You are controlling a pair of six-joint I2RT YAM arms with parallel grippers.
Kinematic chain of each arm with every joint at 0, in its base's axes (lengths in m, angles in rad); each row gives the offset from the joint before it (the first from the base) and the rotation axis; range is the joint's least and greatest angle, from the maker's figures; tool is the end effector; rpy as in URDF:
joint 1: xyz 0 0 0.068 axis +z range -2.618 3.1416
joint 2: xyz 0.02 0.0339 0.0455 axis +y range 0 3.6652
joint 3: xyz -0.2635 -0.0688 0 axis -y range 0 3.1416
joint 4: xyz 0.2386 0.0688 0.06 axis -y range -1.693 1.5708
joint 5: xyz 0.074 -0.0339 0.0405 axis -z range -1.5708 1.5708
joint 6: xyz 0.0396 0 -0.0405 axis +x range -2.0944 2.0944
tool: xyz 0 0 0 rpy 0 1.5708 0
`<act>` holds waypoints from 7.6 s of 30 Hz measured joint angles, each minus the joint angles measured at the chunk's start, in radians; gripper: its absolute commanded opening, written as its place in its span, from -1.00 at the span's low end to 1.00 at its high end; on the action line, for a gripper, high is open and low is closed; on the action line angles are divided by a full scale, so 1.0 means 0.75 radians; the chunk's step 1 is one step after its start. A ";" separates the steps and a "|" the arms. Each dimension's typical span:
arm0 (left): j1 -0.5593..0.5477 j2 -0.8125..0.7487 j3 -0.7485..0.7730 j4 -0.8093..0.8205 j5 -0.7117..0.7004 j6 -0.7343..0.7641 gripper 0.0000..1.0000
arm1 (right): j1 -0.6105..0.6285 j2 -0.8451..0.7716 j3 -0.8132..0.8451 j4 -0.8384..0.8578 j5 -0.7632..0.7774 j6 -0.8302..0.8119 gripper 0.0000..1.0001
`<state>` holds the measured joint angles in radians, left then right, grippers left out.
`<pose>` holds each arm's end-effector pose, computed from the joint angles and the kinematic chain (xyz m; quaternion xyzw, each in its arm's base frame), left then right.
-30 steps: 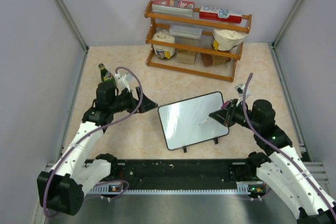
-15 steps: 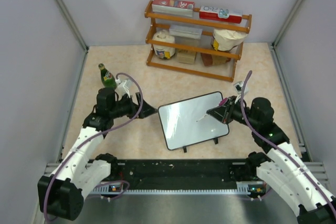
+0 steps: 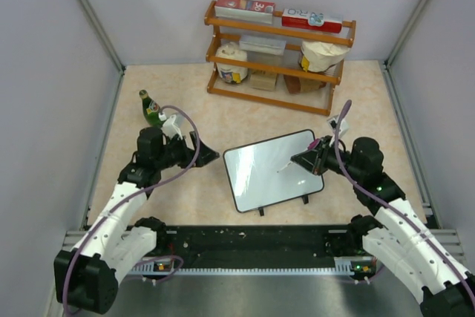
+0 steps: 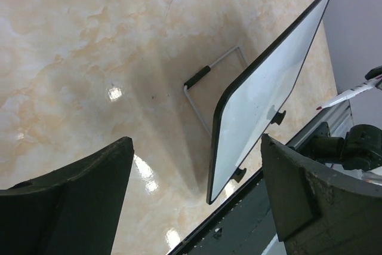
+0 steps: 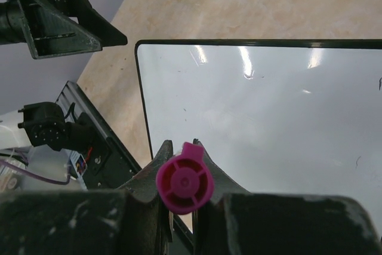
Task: Write a sentence on the whiteboard
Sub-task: Pick up the whiteboard from the center of the board, then write a sentence on the whiteboard.
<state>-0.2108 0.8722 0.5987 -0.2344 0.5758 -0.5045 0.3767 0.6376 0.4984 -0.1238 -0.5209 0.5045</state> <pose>0.1814 -0.0609 0.2565 0.0214 0.8388 -0.3994 0.3695 0.1392 0.0763 0.2685 -0.1073 0.7754 0.4355 0.4445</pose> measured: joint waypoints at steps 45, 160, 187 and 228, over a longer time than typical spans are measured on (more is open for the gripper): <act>-0.161 0.443 -0.339 0.994 0.449 -0.003 0.17 | 0.415 0.214 0.099 0.204 0.323 -0.021 -1.00; -0.167 0.557 -0.305 1.008 0.519 -0.022 -1.00 | 0.783 0.618 0.100 0.658 0.888 -0.197 -1.00; -0.167 0.557 -0.304 1.011 0.527 -0.022 -1.00 | 0.815 0.386 0.089 0.517 0.873 -0.193 -1.00; -0.167 0.560 -0.304 1.011 0.527 -0.021 -1.00 | 0.701 0.632 0.222 0.563 0.815 -0.180 -1.00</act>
<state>-0.3359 1.2922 0.3710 0.5240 0.9714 -0.5205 0.9024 1.1114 0.6647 0.2985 0.0902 0.3698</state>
